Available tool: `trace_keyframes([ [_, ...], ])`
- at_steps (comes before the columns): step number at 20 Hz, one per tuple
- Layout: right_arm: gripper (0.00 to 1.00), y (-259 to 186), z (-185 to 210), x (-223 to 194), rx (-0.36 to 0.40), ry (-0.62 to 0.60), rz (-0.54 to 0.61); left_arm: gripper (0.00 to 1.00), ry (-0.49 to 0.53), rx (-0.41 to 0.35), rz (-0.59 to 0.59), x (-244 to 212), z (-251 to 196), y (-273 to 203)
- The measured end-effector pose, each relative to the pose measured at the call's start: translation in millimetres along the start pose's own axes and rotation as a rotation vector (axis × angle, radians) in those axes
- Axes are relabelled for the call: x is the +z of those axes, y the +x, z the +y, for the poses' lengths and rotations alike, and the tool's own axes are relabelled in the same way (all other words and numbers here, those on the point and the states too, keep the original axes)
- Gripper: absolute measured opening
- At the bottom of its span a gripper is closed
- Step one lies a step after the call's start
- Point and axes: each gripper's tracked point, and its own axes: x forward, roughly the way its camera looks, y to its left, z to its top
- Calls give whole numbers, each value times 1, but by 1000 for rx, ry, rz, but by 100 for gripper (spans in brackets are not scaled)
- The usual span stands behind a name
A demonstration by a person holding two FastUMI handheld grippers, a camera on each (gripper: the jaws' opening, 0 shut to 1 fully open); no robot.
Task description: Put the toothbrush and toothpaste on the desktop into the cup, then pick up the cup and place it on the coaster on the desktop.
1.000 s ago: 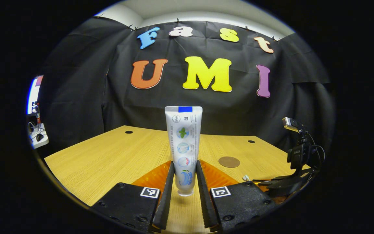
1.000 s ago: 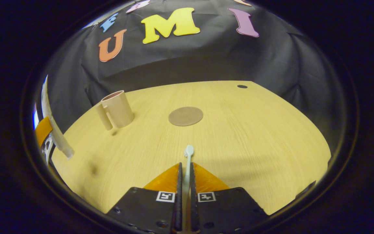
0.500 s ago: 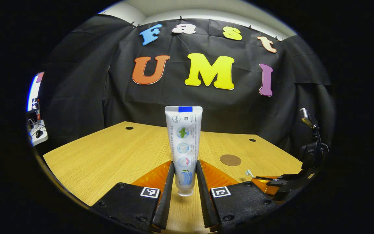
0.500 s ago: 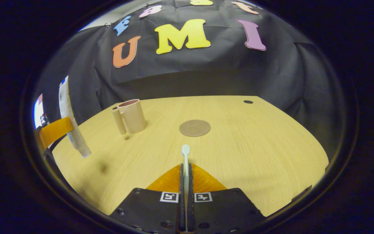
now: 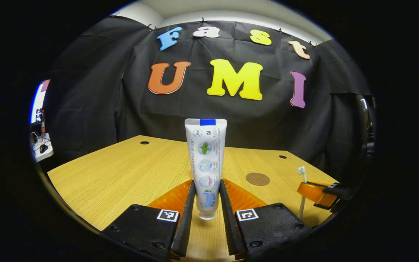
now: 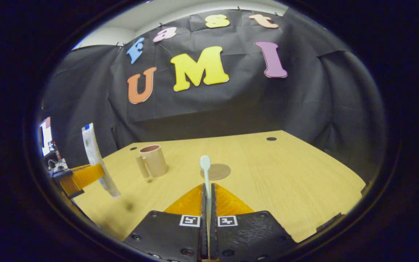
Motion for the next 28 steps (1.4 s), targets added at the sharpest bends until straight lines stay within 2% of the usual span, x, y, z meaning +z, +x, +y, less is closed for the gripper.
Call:
trace_keyframes([
  [1,3,-5,0,8,1,1,-24,48,1,-1,1,-1,-1,1],
  [2,3,-10,0,15,2,-3,-49,43,2,0,0,-1,0,2],
  [9,3,-32,17,36,31,-84,-152,43,6,0,-14,3,6,7],
  [10,3,-32,17,35,31,-96,-153,48,9,5,-20,6,9,7],
  [11,3,-32,19,34,39,-103,-153,43,5,0,-22,11,9,9],
  [14,2,-31,21,31,53,-96,-139,43,-36,-28,-15,21,11,16],
  [16,3,-28,19,29,55,-93,-128,43,-19,-22,-53,42,17,25],
  [20,3,-24,10,24,47,-88,-117,43,4,-30,-106,81,23,55],
  [24,3,-15,0,12,35,-49,-74,43,21,-74,-155,119,13,91],
  [28,2,-7,-10,7,15,-37,-60,42,37,-101,-173,134,7,130],
])
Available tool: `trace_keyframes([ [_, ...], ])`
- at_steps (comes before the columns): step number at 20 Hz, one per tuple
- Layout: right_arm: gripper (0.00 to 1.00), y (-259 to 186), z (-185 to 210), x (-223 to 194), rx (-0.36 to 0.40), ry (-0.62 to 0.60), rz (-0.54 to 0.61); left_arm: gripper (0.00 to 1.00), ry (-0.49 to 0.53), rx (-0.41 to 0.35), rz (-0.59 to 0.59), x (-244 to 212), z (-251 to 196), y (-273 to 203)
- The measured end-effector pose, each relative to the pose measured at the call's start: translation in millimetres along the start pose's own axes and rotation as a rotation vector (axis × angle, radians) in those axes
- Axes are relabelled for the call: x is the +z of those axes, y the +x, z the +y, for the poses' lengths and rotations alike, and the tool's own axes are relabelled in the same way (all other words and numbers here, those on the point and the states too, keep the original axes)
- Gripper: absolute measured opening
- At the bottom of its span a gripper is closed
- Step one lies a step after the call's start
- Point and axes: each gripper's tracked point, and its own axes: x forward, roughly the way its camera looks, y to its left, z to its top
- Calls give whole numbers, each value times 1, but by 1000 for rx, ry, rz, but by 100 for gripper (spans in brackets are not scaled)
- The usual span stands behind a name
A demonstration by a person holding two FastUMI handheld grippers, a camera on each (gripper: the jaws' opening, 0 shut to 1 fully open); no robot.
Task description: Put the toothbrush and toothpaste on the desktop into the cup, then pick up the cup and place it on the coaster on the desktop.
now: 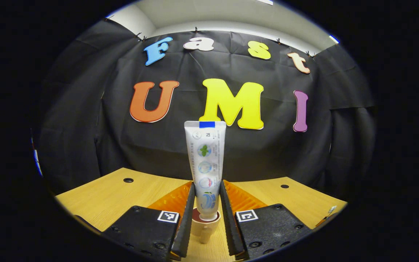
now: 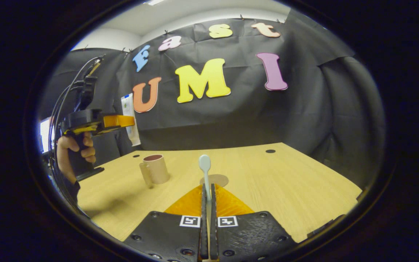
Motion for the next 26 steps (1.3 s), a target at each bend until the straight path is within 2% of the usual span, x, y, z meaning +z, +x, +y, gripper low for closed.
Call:
trace_keyframes([
  [5,2,2,-9,4,-17,3,-12,44,-6,-17,77,-41,3,44],
  [9,3,-1,-12,7,-17,12,-20,45,-15,3,95,-58,13,62],
  [12,3,-8,-15,9,-21,8,-31,39,-16,-8,58,-49,11,64],
  [15,3,-8,-13,19,-22,8,-51,39,19,-6,67,-45,8,59],
  [20,1,-7,-7,14,-5,6,-36,41,1,-34,43,-32,1,46],
  [23,3,-4,1,21,2,-3,-45,65,-15,-33,52,-32,3,32],
  [24,3,-1,4,25,7,-8,-52,88,-14,-21,45,-30,6,25],
  [26,1,5,13,32,25,-2,-55,97,1,-1,21,-26,14,14],
])
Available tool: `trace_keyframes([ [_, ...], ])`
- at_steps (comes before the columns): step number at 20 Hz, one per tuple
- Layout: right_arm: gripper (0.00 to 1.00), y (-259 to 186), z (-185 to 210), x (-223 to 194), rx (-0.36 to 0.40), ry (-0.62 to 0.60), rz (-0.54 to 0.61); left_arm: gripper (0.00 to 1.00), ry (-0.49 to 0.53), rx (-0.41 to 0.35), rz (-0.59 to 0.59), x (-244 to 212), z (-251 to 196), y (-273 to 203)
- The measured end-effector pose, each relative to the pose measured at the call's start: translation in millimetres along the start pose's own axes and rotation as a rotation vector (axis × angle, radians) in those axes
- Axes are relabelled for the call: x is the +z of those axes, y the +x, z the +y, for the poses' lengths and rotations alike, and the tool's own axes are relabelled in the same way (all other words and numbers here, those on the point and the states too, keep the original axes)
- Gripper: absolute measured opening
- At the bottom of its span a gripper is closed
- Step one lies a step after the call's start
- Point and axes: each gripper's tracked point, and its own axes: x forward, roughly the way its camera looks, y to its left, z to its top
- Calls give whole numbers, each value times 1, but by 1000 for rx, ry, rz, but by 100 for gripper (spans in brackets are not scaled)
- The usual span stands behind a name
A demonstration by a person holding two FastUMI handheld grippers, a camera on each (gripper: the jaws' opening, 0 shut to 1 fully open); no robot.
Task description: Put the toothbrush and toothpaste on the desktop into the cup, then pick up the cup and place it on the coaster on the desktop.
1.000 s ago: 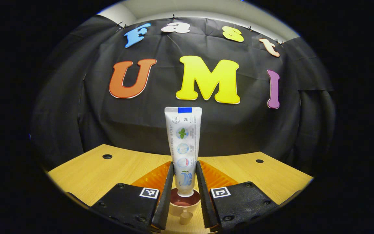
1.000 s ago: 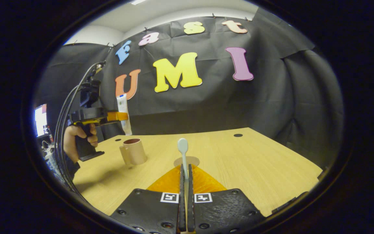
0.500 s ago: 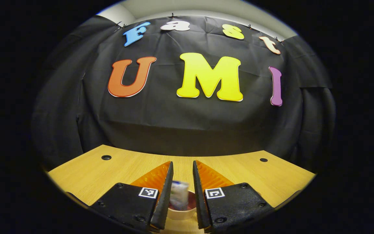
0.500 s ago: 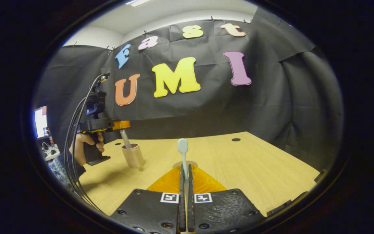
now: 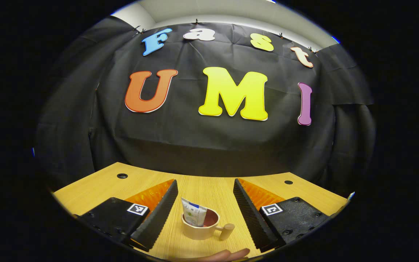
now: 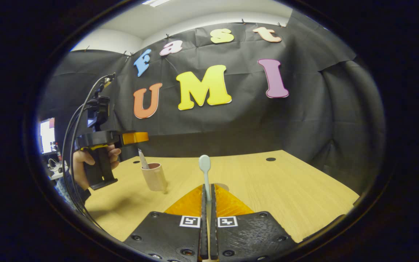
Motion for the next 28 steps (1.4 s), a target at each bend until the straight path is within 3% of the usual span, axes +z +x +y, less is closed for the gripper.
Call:
trace_keyframes([
  [8,5,52,51,38,78,26,3,98,25,24,15,-30,24,-43],
  [9,3,61,58,44,84,26,4,89,22,24,20,-35,26,-49],
  [10,2,70,67,49,94,25,3,98,23,29,22,-40,29,-55],
  [16,2,127,132,87,170,1,-38,98,-2,40,35,-66,44,-81],
  [21,2,173,178,109,189,-18,-84,98,1,76,63,-81,61,-95],
  [28,4,223,227,100,218,-61,-109,98,16,49,44,-82,56,-106],
])
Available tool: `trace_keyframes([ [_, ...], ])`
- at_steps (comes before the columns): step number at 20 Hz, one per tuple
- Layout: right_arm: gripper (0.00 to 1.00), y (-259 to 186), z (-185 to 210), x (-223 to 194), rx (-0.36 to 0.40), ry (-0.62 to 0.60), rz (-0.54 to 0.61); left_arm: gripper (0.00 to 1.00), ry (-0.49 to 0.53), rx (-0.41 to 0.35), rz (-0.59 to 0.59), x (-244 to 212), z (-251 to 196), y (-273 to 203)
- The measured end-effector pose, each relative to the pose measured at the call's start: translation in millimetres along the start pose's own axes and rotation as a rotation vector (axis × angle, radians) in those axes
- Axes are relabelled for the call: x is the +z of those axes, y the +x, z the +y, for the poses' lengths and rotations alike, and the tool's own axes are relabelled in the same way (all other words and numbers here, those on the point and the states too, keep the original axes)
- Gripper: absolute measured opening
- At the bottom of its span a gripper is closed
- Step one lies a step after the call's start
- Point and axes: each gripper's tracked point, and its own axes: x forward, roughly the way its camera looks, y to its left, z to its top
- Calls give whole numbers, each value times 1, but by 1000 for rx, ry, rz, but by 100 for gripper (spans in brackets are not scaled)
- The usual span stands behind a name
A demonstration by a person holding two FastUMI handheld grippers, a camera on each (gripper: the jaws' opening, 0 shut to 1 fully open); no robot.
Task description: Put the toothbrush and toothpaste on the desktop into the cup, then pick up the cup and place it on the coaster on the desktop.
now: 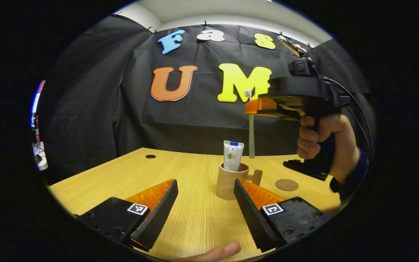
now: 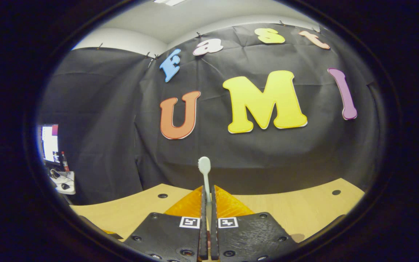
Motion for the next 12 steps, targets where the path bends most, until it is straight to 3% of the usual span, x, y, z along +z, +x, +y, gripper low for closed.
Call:
trace_keyframes([
  [8,4,18,5,-22,-13,28,57,98,-47,-17,-1,-1,0,-4],
  [9,4,20,5,-24,-18,24,64,89,-48,-13,-3,0,2,-3],
  [10,5,18,3,-25,-21,27,67,98,-52,-13,-6,1,3,-4],
  [12,5,18,4,-28,-14,42,82,98,-61,-13,-5,0,3,-4],
])
